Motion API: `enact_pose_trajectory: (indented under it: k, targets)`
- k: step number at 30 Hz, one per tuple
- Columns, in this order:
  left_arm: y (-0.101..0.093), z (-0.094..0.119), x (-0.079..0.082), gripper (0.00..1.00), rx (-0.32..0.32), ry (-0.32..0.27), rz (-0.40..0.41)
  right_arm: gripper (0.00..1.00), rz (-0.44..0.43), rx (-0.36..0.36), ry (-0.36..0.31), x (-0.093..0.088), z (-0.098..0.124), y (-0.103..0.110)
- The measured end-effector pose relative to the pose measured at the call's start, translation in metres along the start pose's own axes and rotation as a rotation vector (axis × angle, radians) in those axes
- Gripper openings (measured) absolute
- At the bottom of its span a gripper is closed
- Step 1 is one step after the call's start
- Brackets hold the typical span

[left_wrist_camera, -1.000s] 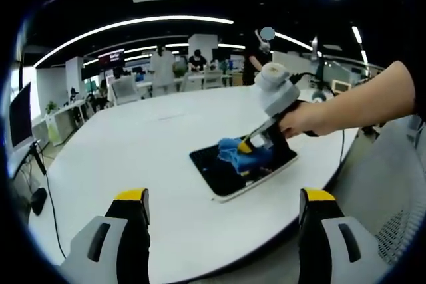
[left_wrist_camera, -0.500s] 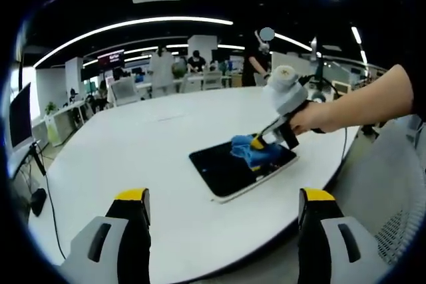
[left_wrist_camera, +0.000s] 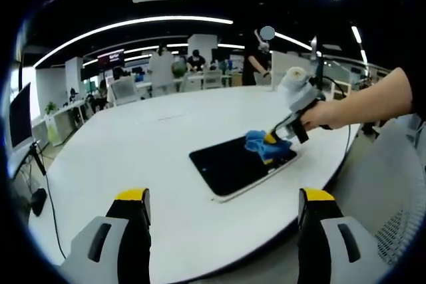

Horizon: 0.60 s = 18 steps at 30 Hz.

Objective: Wipe the mirror surface with the cleaning cloth until all visible marks leave the cleaned area.

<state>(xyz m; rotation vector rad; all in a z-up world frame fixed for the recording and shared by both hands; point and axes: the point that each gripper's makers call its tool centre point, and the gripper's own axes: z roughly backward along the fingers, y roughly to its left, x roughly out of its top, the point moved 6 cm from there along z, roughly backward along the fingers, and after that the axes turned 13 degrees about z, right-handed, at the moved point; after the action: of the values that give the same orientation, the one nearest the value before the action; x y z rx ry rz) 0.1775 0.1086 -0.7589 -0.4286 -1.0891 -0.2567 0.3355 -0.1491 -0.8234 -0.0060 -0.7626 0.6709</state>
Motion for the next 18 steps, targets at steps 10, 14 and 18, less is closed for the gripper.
enact_pose_trajectory:
  k: [10,14,18]
  targets:
    - [0.000,0.000,0.000,0.91,-0.003,-0.001,0.001,0.00,-0.016,-0.018,0.008,-0.008,0.004,-0.010]
    - [-0.001,0.000,0.000,0.89,-0.011,0.000,0.000,0.00,-0.025,-0.026,0.009,-0.011,0.005,-0.012]
    - [-0.001,0.000,0.000,0.90,-0.010,-0.003,0.000,0.00,-0.035,-0.032,0.009,-0.013,0.006,-0.012]
